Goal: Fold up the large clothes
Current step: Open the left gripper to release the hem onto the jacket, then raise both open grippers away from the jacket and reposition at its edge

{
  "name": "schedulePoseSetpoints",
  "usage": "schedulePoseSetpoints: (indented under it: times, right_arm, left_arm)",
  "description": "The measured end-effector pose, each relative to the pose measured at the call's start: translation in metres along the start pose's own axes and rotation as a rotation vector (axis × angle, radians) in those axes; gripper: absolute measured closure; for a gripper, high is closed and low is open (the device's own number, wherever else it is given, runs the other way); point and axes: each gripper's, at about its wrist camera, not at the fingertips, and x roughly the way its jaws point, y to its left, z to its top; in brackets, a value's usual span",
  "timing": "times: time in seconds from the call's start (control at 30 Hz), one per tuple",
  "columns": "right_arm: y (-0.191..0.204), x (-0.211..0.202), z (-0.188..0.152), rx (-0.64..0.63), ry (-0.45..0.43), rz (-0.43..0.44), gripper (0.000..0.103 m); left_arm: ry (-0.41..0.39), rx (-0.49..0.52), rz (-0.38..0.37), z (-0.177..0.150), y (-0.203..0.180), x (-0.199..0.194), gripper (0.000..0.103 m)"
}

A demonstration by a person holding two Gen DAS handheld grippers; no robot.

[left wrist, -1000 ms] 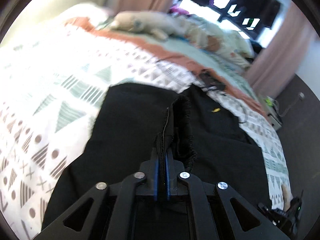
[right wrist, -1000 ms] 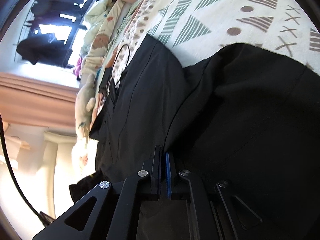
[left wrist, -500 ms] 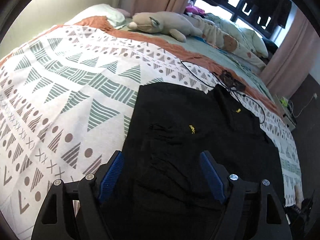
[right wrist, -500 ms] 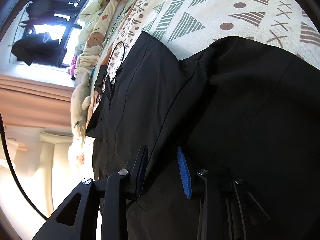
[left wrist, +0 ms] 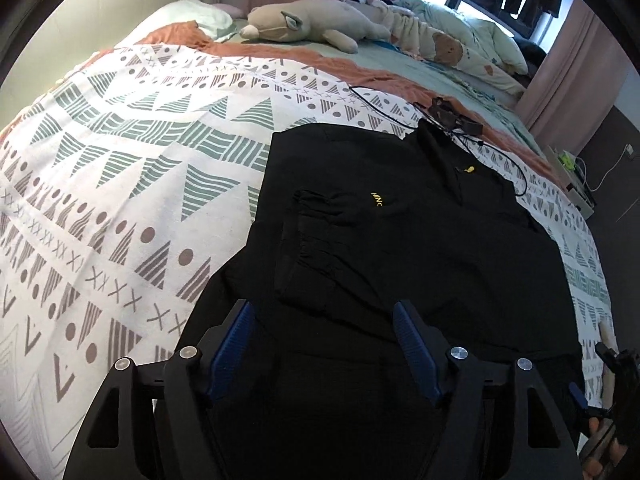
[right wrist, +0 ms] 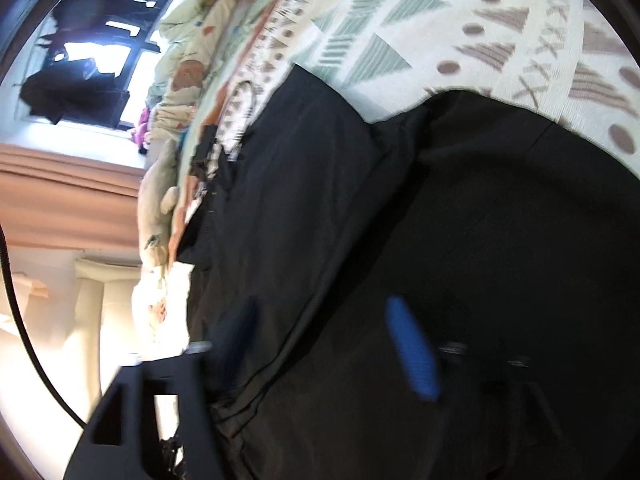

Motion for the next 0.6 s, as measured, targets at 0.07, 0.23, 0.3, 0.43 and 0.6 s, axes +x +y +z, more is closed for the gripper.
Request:
schedulePoseSetpoints:
  times: [0.07, 0.23, 0.3, 0.43, 0.6]
  right_arm:
    - [0.006, -0.009, -0.007, -0.055, -0.009, -0.003, 0.01]
    - [0.013, -0.036, -0.025, -0.151, 0.003, -0.046, 0.01]
    - [0.013, -0.053, -0.037, -0.193, 0.003, -0.046, 0.01]
    - [0.008, -0.093, -0.054, -0.269, -0.007, -0.071, 0.01]
    - [0.001, -0.149, -0.068, -0.314, -0.047, -0.09, 0.009]
  left_arm:
    - [-0.016, -0.001, -0.008, -0.005, 0.003, -0.021, 0.02]
    - [-0.079, 0.006, -0.03, -0.025, 0.014, -0.091, 0.014]
    - [-0.111, 0.007, -0.031, -0.034, 0.02, -0.118, 0.009]
    - [-0.149, -0.03, -0.059, -0.055, 0.036, -0.159, 0.006]
    - [-0.159, -0.066, -0.103, -0.088, 0.052, -0.2, 0.005]
